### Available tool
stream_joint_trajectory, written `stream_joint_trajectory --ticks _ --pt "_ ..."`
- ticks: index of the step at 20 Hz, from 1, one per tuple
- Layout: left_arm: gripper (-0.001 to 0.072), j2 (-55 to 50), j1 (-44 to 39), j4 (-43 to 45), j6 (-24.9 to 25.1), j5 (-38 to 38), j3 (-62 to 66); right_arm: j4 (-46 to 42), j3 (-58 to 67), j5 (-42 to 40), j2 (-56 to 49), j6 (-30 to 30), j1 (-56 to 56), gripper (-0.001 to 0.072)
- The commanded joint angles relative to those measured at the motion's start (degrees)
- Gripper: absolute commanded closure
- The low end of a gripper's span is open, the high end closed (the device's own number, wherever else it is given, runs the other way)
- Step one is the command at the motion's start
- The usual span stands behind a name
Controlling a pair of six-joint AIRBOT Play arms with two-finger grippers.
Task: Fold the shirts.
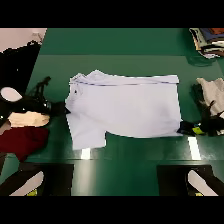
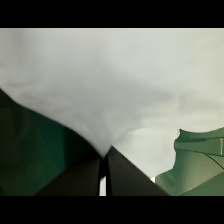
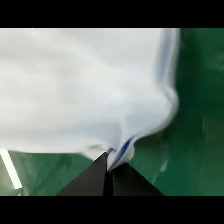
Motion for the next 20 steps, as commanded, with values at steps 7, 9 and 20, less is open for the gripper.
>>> stream_joint_trajectory --ticks 7,9,20 --pt "0.0686 0.04 0.04 0.52 -1.73 -3.87 36.46 0.39 32.33 0.02 3.82 1.68 2.32 0.0696" --pt "0.0685 0.04 0.02 1.64 -2.51 -5.53 48.09 0.37 40.3 0.0 2.95 1.68 2.32 0.0696" --pt "0.0686 11.21 0.04 2.21 -4.68 1.25 79.34 -0.37 79.36 0.57 2.75 4.28 2.19 0.0696"
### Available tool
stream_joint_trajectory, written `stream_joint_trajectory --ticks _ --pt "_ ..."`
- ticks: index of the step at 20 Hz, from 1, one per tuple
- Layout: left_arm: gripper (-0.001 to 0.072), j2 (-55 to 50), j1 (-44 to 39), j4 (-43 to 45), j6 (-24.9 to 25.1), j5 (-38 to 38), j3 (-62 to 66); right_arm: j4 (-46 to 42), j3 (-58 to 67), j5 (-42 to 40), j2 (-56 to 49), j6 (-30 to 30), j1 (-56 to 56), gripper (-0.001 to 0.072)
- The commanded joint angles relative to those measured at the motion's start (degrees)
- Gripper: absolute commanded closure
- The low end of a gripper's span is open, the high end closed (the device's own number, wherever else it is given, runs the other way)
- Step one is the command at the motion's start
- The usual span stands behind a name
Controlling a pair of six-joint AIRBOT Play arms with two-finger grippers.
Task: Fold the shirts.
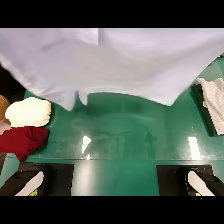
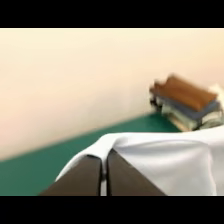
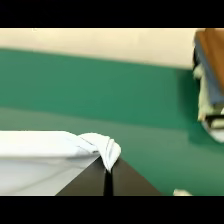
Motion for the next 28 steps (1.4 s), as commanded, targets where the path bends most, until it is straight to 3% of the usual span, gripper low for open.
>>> stream_joint_trajectory --ticks 1,4,7,10,13,16,18,22,24,28 --pt "0.0686 4.59 0.04 0.28 -0.31 3.76 2.4 -0.37 9.75 0.79 -0.09 2.8 -0.02 0.0696" --pt "0.0686 4.15 0.04 1.55 -2.56 1.05 -1.55 -0.35 9.33 0.66 -0.11 5.66 -0.02 0.0696" --pt "0.0686 1.92 0.02 1.79 -3.04 0.66 -16.7 -0.2 4.11 3.85 -4.28 9.14 0.0 0.0696" --pt "0.0685 -5.92 0.02 1.68 -3.3 -2.6 -29.35 -0.2 -1.01 11.67 -13.75 10.62 0.0 0.0697" --pt "0.0685 -17.81 0.02 1.68 -2.82 -1.57 -35.76 -0.2 -7.82 14.53 -24.81 11.32 0.0 0.0696" --pt "0.0685 -31.56 0.02 0.94 -2.6 3.85 -36.02 -0.02 -12.44 9.29 -35.08 11.23 0.02 0.0696" --pt "0.0685 -38.53 0.02 -2.89 0.63 10.23 -35.98 0.55 -12.35 2.58 -40.83 9.77 0.15 0.0696" --pt "0.0685 -44.78 0.04 -7.56 3.19 17.66 -33.16 1.84 -5.27 -4.57 -48.39 8.87 0.48 0.0697" --pt "0.0685 -44.7 0.35 -7.3 3.23 16.92 -32.39 1.84 -1.99 -3.5 -49.86 7.17 0.92 0.0696" --pt "0.0685 -44.65 1.07 -3.74 3.21 6.4 -32.57 1.22 -1.86 0.5 -50.18 6.47 2.12 0.0697"
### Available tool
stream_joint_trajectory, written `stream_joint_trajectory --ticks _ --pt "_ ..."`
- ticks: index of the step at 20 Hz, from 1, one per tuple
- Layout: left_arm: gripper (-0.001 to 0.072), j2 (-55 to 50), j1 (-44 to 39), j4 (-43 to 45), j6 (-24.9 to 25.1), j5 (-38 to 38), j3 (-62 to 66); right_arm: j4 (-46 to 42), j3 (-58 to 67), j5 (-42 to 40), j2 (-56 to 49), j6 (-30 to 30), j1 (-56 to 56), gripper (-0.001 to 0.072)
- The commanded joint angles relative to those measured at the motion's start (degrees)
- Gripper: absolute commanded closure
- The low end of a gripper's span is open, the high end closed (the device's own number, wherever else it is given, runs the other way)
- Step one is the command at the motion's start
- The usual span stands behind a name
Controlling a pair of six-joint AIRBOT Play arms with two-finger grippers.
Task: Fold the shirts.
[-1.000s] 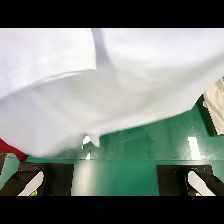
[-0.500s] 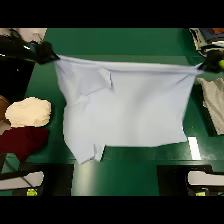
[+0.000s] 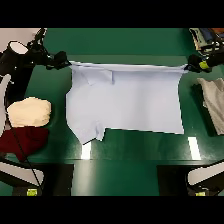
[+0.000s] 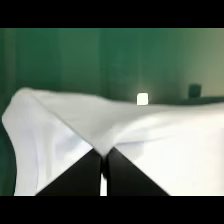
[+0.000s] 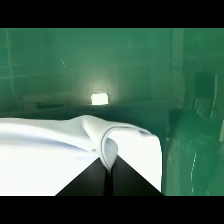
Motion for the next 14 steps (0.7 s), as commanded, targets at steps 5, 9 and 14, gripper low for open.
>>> stream_joint_trajectory --ticks 5,9,14 --pt "0.0684 -0.72 0.22 6.21 0.39 -6.23 -7.87 0.09 -8.07 3.02 -1.16 -0.79 0.68 0.0696" --pt "0.0626 -0.72 0.24 6.23 0.35 -3.8 -11.96 0.11 -13.55 2.91 -1.16 -0.81 0.66 0.0396" --pt "0.0222 2.69 3.43 8.98 -0.74 -14.51 -11.08 0.04 -15.04 5.16 4.63 -2.95 -1.44 0.0305"
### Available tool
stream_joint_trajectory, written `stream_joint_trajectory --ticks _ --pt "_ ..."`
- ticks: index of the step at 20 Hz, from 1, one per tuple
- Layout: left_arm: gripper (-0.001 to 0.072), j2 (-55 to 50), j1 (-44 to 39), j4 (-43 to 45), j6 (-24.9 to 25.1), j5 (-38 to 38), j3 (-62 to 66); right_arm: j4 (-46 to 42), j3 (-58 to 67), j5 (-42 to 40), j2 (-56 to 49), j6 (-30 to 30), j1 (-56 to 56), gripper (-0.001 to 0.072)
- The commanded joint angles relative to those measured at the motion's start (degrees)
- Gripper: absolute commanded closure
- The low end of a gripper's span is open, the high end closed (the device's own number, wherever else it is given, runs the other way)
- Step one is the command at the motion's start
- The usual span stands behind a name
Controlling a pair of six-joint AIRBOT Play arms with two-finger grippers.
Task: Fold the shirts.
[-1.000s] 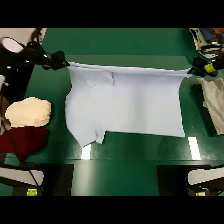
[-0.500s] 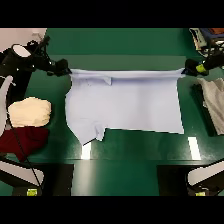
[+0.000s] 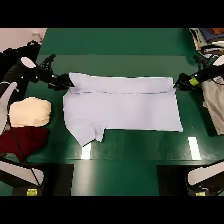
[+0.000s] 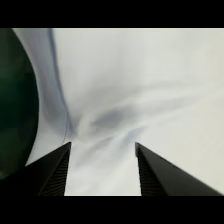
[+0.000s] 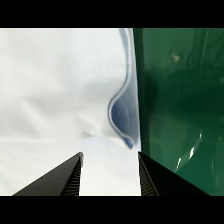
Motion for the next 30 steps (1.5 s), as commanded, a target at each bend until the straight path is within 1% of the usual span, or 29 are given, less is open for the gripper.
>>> stream_joint_trajectory --ticks 1,2,4,9,11,13,16,18,20,27,28,29,30 --pt "0.0221 5.11 1.7 6.03 -1.44 -6.32 -2.47 0.04 -3.72 1.09 5.95 -1.62 -1.7 0.0306" --pt "0.0221 8.46 1.7 9.7 -2.71 -6.23 -5.18 0.04 -6.08 1.09 9.01 -2.12 -2.32 0.0305" --pt "0.0221 16.02 1.7 10.99 -2.89 -6.12 -13.07 0.07 -10.78 1.07 14.69 -2.21 -3.08 0.0305" --pt "0.0221 32.48 1.7 7.34 -3.32 -5.25 -37.66 0.63 -20.24 -0.35 25.81 -2.21 -3.48 0.0305" --pt "0.0222 36.37 1.68 3.65 -4.15 -4.0 -45.68 0.87 -22.27 -1.73 28.79 -2.19 -3.06 0.0305" --pt "0.0221 38.77 1.03 1.25 -4.17 -2.56 -51.04 1.81 -22.56 -1.97 30.45 -2.19 -2.75 0.0305" --pt "0.0221 39.67 -4.96 0.55 -5.66 0.72 -53.72 2.1 -22.56 -1.92 31.67 -2.19 -2.71 0.0305" --pt "0.022 39.67 -9.57 0.46 -8.41 4.15 -54.01 2.14 -22.56 -1.2 31.93 -2.19 -2.71 0.0306" --pt "0.022 39.67 -12.46 0.46 -10.47 6.8 -54.01 2.16 -22.56 -0.68 31.93 -2.19 -2.71 0.0306" --pt "0.0222 39.56 -13.35 -0.98 -11.82 9.75 -53.99 3.61 -22.56 -1.46 31.93 -2.19 -2.12 0.0306" --pt "0.0311 39.56 -13.35 -1.53 -12.2 11.23 -53.99 3.58 -22.56 -1.49 31.93 -2.19 -1.57 0.0306" --pt "0.0588 39.56 -13.35 -2.97 -11.85 12.76 -53.96 3.54 -22.56 -1.25 31.93 -2.21 -1.18 0.0306" --pt "0.0676 39.58 -13.35 -4.09 -11.69 13.38 -53.77 3.48 -22.56 -0.44 31.93 -2.49 -1.09 0.0306"
